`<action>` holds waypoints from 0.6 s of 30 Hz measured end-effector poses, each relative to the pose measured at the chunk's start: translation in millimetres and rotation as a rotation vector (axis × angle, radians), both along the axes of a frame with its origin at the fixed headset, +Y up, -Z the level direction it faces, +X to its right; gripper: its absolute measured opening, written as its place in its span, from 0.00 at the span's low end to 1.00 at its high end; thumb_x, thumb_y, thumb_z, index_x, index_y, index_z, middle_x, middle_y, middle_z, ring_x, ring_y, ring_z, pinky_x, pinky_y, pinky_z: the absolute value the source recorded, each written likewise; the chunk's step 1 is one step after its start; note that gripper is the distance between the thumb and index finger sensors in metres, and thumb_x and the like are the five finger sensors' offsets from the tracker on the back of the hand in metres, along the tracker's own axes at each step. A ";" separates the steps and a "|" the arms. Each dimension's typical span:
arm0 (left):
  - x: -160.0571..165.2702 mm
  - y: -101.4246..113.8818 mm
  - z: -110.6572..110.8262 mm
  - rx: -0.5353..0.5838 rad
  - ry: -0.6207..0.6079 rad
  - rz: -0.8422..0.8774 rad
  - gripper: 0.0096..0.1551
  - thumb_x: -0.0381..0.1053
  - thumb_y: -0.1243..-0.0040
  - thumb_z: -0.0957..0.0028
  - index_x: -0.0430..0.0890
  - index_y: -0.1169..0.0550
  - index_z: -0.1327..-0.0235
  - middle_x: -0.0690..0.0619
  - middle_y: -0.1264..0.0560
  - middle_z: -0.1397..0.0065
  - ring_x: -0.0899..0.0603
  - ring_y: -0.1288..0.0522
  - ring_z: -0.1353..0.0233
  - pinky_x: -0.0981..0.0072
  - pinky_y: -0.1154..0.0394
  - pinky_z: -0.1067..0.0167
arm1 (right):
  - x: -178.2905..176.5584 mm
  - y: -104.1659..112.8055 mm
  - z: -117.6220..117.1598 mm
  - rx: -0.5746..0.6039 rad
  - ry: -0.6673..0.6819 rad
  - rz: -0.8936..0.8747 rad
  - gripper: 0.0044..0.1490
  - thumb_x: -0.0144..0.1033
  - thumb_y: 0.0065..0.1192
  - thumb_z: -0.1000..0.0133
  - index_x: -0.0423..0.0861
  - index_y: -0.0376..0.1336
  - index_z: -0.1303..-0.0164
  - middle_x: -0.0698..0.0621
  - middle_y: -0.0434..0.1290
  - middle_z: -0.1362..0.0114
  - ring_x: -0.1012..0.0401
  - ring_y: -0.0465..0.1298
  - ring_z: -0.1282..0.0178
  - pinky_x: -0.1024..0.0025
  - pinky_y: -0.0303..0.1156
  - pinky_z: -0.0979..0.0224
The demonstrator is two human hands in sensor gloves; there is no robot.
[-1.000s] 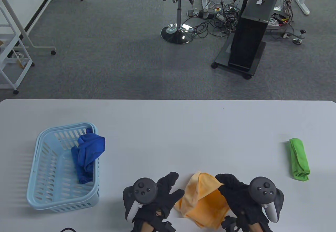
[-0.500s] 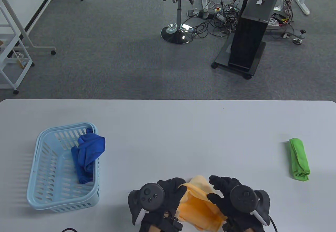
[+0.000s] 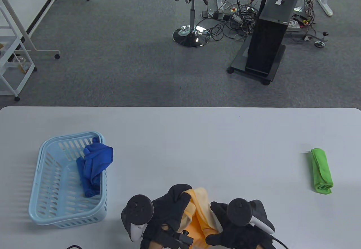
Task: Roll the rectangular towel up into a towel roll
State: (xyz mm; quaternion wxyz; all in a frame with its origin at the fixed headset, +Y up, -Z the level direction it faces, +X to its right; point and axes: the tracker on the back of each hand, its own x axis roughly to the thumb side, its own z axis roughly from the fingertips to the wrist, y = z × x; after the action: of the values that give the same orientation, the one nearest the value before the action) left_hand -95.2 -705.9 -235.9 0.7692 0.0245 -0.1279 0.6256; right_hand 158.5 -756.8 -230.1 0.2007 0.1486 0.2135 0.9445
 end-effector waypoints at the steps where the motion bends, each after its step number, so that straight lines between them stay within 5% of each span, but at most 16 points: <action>1: 1.6 -0.8 -0.4 -0.007 -0.050 0.043 0.25 0.54 0.37 0.54 0.50 0.17 0.45 0.53 0.08 0.64 0.41 0.12 0.46 0.36 0.27 0.42 | 0.4 1.0 -0.8 0.057 -0.059 0.012 0.68 0.71 0.56 0.68 0.46 0.46 0.21 0.42 0.54 0.21 0.46 0.61 0.21 0.33 0.51 0.24; 3: 1.8 -0.9 -0.6 -0.023 -0.094 0.106 0.24 0.52 0.37 0.53 0.53 0.18 0.42 0.50 0.10 0.56 0.39 0.15 0.42 0.34 0.28 0.41 | 5.0 7.0 -5.3 0.195 -0.164 -0.005 0.45 0.55 0.58 0.61 0.49 0.64 0.32 0.45 0.65 0.27 0.48 0.70 0.28 0.36 0.55 0.25; 5: -2.2 1.7 -1.5 -0.001 -0.078 0.081 0.24 0.50 0.37 0.53 0.56 0.18 0.42 0.48 0.11 0.52 0.37 0.17 0.40 0.33 0.30 0.40 | 14.4 15.2 -8.5 0.267 -0.220 -0.012 0.35 0.48 0.61 0.61 0.50 0.73 0.44 0.48 0.74 0.35 0.51 0.78 0.36 0.39 0.60 0.27; 9: -18.3 6.0 1.3 0.012 0.095 -0.056 0.23 0.50 0.35 0.54 0.55 0.16 0.45 0.46 0.11 0.53 0.36 0.17 0.40 0.33 0.30 0.40 | 39.4 36.8 -8.1 0.429 -0.371 -0.045 0.32 0.46 0.64 0.63 0.51 0.75 0.48 0.49 0.76 0.37 0.52 0.79 0.38 0.40 0.62 0.28; 14: -29.1 7.2 3.0 0.007 0.302 -0.343 0.23 0.49 0.34 0.56 0.53 0.15 0.46 0.46 0.10 0.55 0.36 0.16 0.42 0.34 0.29 0.40 | 67.8 90.8 9.3 0.742 -0.538 -0.277 0.31 0.42 0.69 0.64 0.53 0.73 0.49 0.50 0.74 0.37 0.53 0.78 0.38 0.41 0.63 0.28; 18: -21.4 3.3 1.4 -0.011 0.360 -0.524 0.23 0.54 0.33 0.57 0.51 0.12 0.50 0.46 0.10 0.54 0.36 0.16 0.42 0.34 0.28 0.41 | 64.6 120.4 20.9 0.834 -0.470 -0.243 0.32 0.40 0.70 0.64 0.54 0.70 0.46 0.50 0.71 0.33 0.52 0.75 0.34 0.40 0.59 0.26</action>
State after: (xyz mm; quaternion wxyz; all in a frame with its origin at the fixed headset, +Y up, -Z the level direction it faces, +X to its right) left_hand -116.6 -702.6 -234.5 0.9146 0.0969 0.0114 0.3925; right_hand 223.0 -636.4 -209.2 0.2753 0.0231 -0.2525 0.9273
